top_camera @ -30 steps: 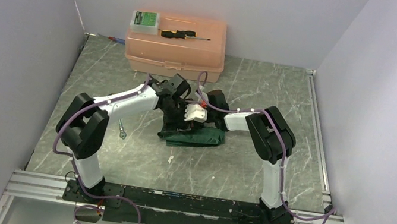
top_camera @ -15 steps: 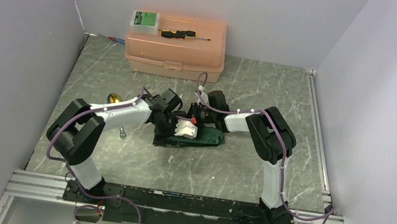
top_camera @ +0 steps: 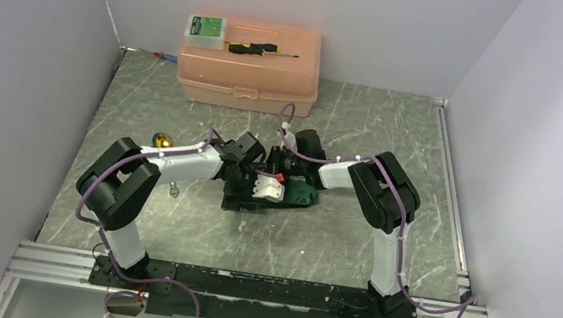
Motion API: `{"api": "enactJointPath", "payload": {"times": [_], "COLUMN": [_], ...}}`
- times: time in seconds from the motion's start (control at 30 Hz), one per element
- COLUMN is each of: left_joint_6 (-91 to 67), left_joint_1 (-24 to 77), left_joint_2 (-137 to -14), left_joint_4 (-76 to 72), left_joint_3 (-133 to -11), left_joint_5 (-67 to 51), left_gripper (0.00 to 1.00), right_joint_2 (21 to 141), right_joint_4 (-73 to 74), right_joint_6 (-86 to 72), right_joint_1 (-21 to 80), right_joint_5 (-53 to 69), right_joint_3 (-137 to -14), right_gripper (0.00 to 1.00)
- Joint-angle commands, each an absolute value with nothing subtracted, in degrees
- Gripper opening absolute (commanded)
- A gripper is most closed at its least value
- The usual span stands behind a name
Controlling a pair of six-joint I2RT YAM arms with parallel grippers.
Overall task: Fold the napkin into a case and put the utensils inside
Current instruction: Smooth out the smaller rectangle-folded napkin at the center of the board, then pick up the smaller rectangle-folded napkin from the center of the board.
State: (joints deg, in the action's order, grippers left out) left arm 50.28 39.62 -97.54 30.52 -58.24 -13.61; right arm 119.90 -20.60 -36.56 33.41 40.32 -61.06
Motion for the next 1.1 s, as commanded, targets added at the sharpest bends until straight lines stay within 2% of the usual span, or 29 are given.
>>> {"api": "enactJointPath", "payload": {"times": [0.0,0.27,0.4,0.53,0.73,0.93,1.07], "left_joint_6": [50.4,52.3,53.3,51.7,50.2,50.2,48.9], "left_joint_1": [39.8,39.7,39.3,39.2,39.3,38.9,36.9], "left_joint_2": [-100.7,-107.9,-108.4,-108.8,-106.5,-106.5,-109.9], "left_joint_4": [28.0,25.7,26.4,29.2,38.6,69.2,81.8], "left_joint_3": [-57.2,-58.2,-59.4,-61.6,-68.1,-88.1,-96.5], "left_joint_5": [-9.7,-3.9,-3.9,-3.0,-8.5,-33.2,-44.7], "left_gripper": [0.90,0.64,0.41,0.05,0.03,0.03,0.03], "right_joint_2": [121.3,122.0,121.6,120.3,116.2,113.0,112.2], "right_joint_4": [-13.3,-13.4,-13.0,-12.4,-8.7,-0.4,1.2], "right_joint_6": [-33.7,-34.1,-34.0,-33.8,-31.0,-21.3,-19.3], "right_joint_1": [33.2,33.2,33.2,32.9,30.4,28.3,28.0], "right_joint_5": [34.9,35.6,36.0,36.5,37.0,39.2,42.8], "right_joint_3": [-57.7,-57.5,-57.5,-58.1,-59.9,-66.9,-68.2], "right_gripper": [0.00,0.00,0.00,0.00,0.00,0.00,0.00]}}
